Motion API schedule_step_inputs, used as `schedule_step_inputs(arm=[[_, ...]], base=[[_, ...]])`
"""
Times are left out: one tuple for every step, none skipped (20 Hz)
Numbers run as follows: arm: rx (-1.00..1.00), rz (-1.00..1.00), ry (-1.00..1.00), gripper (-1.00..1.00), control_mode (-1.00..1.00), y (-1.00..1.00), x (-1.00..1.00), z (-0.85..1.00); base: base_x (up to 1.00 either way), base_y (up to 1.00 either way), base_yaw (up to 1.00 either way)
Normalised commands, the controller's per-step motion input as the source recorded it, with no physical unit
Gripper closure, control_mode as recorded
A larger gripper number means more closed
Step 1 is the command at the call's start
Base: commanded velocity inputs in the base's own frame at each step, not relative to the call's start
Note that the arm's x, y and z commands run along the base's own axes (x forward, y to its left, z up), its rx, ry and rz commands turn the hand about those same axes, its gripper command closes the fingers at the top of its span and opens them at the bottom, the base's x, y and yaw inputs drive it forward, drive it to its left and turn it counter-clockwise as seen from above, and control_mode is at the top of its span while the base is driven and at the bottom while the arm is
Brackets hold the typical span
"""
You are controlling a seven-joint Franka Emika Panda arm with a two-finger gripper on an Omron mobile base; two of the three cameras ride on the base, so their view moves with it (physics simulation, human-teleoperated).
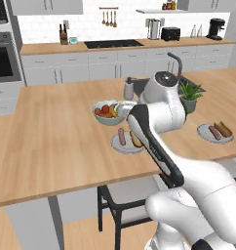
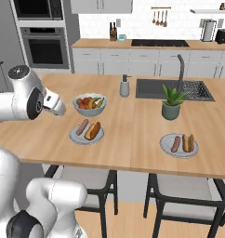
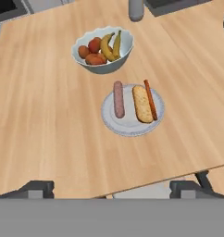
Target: Place one bun and one sausage from the bowl on each plate.
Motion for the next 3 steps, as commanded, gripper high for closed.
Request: schedule_step_inputs(arm=[[-0.33,-0.05,0.02,-1.00,-1.00,0.75,-1.00,0.59],[-0.37,-0.04,0.02,-1.00,-1.00,0.81,-1.00,0.58],[-0.38,-0.03,0.02,-1.00,-1.00,0.84,-1.00,0.59]], base=[[0.00,0.00,0.00],[0.00,0.00,0.00],[0.00,0.00,0.00]])
